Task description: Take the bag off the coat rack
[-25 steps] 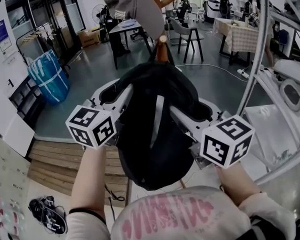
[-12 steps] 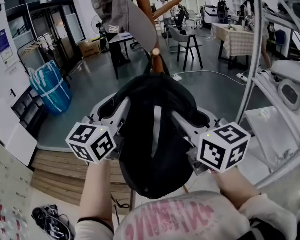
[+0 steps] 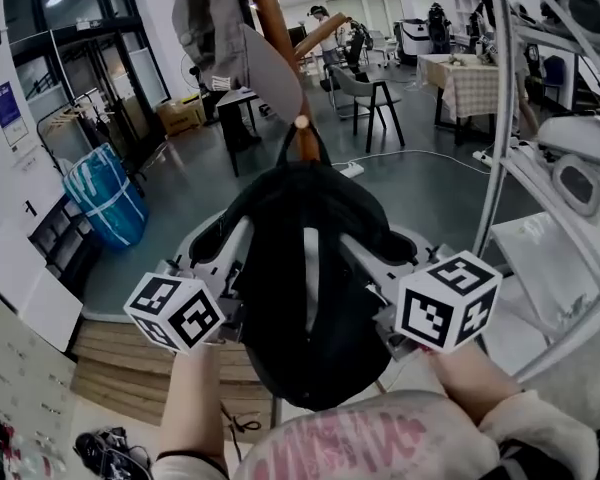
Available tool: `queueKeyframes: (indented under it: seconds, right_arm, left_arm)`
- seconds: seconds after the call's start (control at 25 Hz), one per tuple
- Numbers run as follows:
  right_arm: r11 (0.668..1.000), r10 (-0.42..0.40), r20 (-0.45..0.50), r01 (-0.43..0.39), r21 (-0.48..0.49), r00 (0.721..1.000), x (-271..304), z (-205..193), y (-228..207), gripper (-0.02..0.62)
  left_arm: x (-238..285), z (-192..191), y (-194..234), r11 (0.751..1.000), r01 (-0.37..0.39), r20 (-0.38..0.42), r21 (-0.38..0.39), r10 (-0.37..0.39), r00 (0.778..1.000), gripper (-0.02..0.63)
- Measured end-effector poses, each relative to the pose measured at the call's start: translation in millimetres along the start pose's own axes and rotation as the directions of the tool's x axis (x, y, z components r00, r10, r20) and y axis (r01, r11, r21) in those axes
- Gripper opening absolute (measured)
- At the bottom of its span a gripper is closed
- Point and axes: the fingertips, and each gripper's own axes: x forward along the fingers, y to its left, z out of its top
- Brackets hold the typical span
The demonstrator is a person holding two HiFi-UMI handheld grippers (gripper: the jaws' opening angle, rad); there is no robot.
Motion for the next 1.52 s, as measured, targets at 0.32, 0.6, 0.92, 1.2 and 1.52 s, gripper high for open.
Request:
queueKeyframes:
  seconds: [0.32, 0.6, 0.92, 1.2, 1.52]
  right_arm:
    - [1.000, 0.010, 0.015, -0.010, 0.004, 1.000, -2.7, 5.5, 5.9, 0.127]
    - [1.000, 0.017, 0.036, -0.017, -0.014, 0.999, -4.4, 16.5, 9.9, 0.127]
    - [0.999, 0.027, 0.059, -0.025, -0.027, 0.998, -10.9, 28.0, 10.3, 0.127]
    - [0.998, 0.043, 0.070, -0.040, -0.049, 0.997, -18.0, 32.9, 13.1, 0.127]
    - [0.997, 0.064, 0.087, -0.059, -0.054, 0.994, -23.4, 41.9, 18.4, 0.127]
  left_arm:
    - [-6.3, 8.2, -3.6, 1.000, -0.012, 0.022, 0.006, 0.011, 1.000, 0.095]
    - [-8.5, 20.8, -6.8, 1.000, -0.011, 0.053, 0.004, 0.011, 0.999, 0.095]
    - [-9.6, 34.5, -16.9, 1.000, -0.011, 0.085, 0.005, 0.011, 0.996, 0.095]
    - [-15.7, 40.7, -25.5, 1.000, -0.005, 0.129, 0.007, 0.005, 0.992, 0.095]
    - [-23.8, 52.7, -34.1, 1.000, -0.009, 0.145, 0.011, 0.007, 0.989, 0.095]
